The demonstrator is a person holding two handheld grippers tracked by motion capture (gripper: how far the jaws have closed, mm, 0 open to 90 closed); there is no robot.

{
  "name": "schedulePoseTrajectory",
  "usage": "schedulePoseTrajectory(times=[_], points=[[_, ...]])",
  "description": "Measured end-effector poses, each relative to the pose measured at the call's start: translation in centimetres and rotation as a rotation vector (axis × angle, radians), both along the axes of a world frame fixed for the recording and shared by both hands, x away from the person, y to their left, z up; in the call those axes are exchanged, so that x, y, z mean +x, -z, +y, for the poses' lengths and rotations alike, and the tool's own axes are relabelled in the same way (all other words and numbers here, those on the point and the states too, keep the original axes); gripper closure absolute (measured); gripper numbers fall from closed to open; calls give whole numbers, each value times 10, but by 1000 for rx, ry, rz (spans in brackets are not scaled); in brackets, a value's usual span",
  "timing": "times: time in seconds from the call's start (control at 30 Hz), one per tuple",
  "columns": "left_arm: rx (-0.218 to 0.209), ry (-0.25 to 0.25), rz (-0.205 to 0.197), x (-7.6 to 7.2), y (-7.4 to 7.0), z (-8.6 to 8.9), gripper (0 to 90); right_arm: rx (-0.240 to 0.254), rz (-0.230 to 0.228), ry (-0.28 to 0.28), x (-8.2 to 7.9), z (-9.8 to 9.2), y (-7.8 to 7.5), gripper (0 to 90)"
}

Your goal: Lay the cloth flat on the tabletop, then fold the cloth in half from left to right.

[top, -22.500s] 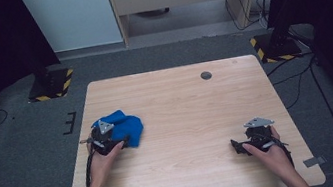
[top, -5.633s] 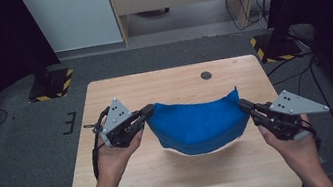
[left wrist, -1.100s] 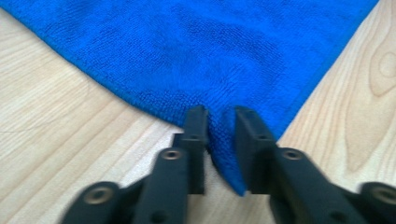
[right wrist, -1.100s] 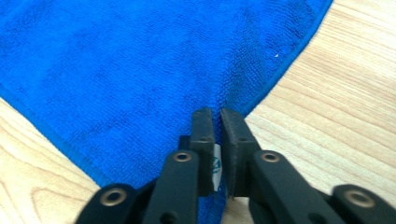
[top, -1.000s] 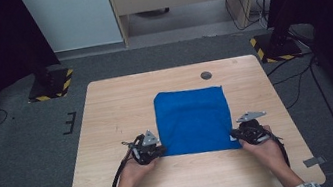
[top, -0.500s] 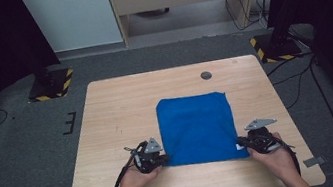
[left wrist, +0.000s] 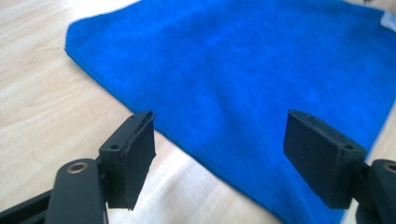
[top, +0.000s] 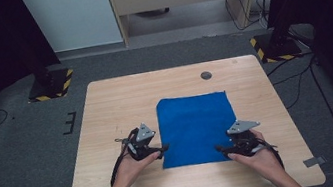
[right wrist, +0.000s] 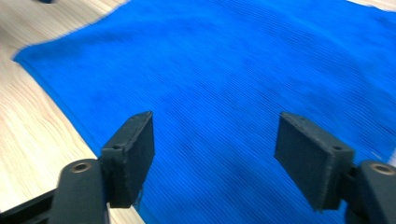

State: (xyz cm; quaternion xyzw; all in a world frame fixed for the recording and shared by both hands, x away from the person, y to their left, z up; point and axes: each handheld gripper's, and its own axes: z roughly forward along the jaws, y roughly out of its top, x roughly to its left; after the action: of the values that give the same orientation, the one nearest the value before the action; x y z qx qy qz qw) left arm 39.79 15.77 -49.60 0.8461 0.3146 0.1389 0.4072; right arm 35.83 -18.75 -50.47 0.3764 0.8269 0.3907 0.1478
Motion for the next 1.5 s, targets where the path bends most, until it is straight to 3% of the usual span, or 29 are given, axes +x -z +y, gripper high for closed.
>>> schedulePoseTrajectory(times=[0.3, 0.4, 0.5, 0.9, 1.03, 1.37, 1.5], points=[[-19, -18, 5, 32, -4, -3, 204, 23, 8, -53, 12, 34, 2, 220], [-4, -25, 8, 40, -2, -2, 175, 13, -2, -57, 15, 42, 2, 199], [-47, -44, -1, 44, -4, -1, 157, 24, -17, -72, 16, 48, 0, 190], [-51, -46, -27, 52, -25, -6, 122, 35, -3, -155, 15, 75, 0, 154], [-47, -45, -23, 57, -29, -6, 121, 30, 14, -179, 15, 84, 1, 168], [-37, -55, -13, 64, -31, -3, 122, 3, -24, -218, 13, 120, -2, 270], [-25, -47, -12, 67, -29, -1, 122, -5, -16, -253, 11, 135, 2, 336]])
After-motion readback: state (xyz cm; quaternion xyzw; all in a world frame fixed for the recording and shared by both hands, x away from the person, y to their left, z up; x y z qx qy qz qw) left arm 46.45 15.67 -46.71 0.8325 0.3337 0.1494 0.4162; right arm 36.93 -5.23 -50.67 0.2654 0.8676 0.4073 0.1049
